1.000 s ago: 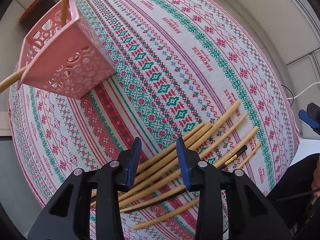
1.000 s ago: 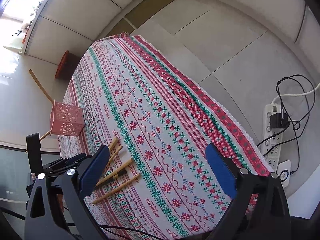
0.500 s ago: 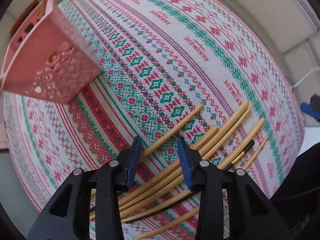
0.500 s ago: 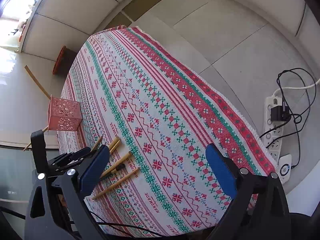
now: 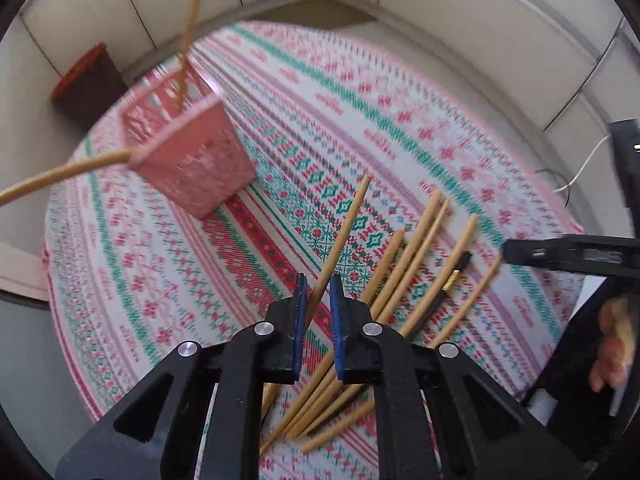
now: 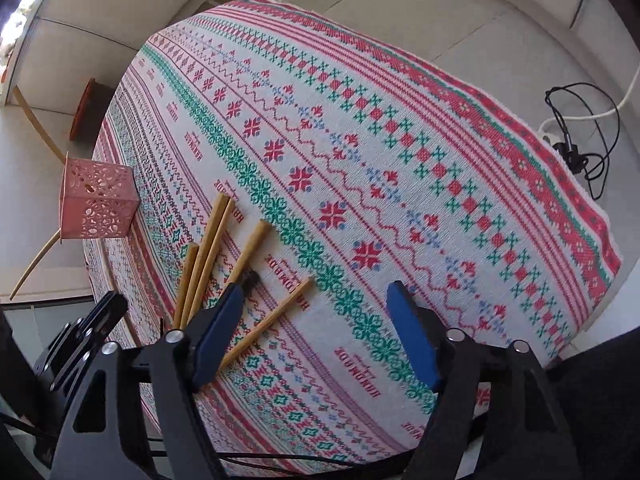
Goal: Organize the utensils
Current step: 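Grasp another chopstick with the left gripper while the right gripper grasps one too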
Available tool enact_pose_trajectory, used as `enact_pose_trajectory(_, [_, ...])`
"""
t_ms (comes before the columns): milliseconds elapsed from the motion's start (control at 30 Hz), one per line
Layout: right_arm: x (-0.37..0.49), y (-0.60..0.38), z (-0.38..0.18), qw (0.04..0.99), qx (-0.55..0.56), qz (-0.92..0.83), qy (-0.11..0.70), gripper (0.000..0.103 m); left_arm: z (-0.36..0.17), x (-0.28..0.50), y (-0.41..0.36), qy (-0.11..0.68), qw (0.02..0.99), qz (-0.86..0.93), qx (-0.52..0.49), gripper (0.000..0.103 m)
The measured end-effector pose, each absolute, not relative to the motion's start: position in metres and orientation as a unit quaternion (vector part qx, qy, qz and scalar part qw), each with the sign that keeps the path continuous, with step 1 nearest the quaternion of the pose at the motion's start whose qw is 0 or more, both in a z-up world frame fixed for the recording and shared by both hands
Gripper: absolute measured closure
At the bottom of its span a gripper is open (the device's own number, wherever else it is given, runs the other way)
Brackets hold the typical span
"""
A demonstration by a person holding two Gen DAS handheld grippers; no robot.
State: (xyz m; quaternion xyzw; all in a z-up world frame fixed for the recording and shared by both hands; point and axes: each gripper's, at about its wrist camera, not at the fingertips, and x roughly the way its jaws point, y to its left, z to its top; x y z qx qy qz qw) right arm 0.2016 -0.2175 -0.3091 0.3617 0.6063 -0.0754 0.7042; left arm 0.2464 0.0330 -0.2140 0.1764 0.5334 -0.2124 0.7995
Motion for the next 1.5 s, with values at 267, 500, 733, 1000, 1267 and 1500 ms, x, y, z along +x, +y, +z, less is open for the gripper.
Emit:
enact_pose_trajectory(267, [0.208, -0.181, -0.306, 0.688, 0.352, -0.121, 0.623, 0.074, -0.139, 0.190, 0.044, 0.465, 0.849, -0.204, 0.144, 0.093])
enact_pose_trajectory(500, [0.222, -0.147, -0.313, 0.691, 0.315, -0.173, 0.628, 0.091, -0.118, 0.173, 0.064, 0.427, 0.874, -0.203, 0.115, 0.094])
enact_pose_trajectory(733, [0.214, -0.160, -0.312, 0.704, 0.350, -0.148, 0.600, 0.096, -0.119, 0.171, 0.073, 0.432, 0.869, -0.222, 0.097, 0.094])
enact_pose_trajectory(1000, [0.196, -0.201, -0.293, 0.716, 0.360, -0.141, 0.581, 0.098, -0.197, 0.216, 0.042, 0.531, 0.808, -0.229, 0.112, 0.085])
enact_pose_trajectory(1267, [0.203, -0.229, -0.294, 0.719, 0.357, -0.145, 0.579, 0.097, -0.236, 0.266, -0.022, 0.543, 0.791, -0.230, 0.164, 0.069])
enact_pose_trajectory(1500, [0.221, -0.233, -0.312, 0.700, 0.351, -0.140, 0.606, 0.094, -0.274, 0.300, -0.040, 0.591, 0.757, -0.215, 0.177, 0.067])
